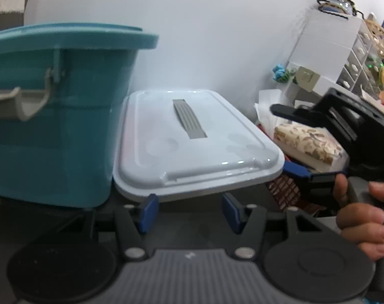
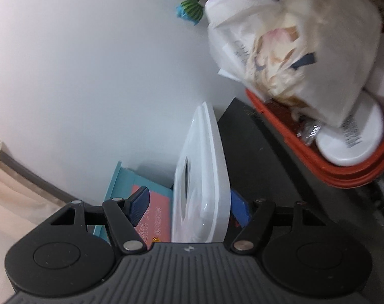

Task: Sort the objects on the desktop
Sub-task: 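Close the right tool on the rim of the white lid, then lift the white lid off the desk with the right tool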

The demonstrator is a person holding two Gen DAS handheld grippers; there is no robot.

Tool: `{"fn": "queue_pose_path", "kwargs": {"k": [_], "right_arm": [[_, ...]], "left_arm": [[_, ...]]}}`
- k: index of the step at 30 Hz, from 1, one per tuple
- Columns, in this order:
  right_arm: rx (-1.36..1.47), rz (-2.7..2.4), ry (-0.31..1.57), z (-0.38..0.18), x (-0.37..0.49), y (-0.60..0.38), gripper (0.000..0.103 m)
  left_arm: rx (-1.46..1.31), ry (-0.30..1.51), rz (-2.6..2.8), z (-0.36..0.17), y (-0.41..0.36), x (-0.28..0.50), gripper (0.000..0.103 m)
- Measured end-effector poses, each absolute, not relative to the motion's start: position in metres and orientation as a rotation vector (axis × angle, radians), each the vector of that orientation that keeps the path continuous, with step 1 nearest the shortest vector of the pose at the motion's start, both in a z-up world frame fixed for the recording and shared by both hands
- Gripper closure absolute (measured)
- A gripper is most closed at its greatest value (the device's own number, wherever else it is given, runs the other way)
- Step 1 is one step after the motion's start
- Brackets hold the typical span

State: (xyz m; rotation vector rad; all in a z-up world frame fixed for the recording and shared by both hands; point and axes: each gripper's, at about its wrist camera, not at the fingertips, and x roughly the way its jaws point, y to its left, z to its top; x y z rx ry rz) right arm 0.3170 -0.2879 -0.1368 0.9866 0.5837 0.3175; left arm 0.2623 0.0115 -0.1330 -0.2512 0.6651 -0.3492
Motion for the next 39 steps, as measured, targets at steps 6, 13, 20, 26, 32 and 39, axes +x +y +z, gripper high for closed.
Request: {"fn": "queue_pose_path", "kwargs": {"k": [6,13,20,26,32,39], "right_arm": [[0.951,0.325,0.629,-0.143,0.325,-0.278,0.037],[0.937,0.34,0.655,-0.152,0.329,-0.278,0.075],[0.937,0.371,0.644,-0.149,0.323,-0.279,0.077],[0.916,0.353,0.658,-0.141,0.306,-0.277,0.077],[0.894,0.351,0.668,-0.125,0.287,-0.271,0.078],[0.875,0.393,0.662,-0.121,0.289,-0.26,0.076]], "left_arm": [[-0.26,0.673,-0.349,-0.137,0.012,0.264,0.044],[-0.261,0.674,-0.345,-0.137,0.013,0.266,0.044],[-0.263,0.665,-0.323,-0.129,0.017,0.264,0.044],[-0.252,0.668,-0.292,-0.117,0.023,0.257,0.044],[-0.256,0.677,-0.266,-0.105,0.032,0.249,0.044],[-0.26,0.676,-0.264,-0.098,0.042,0.239,0.044]]}}
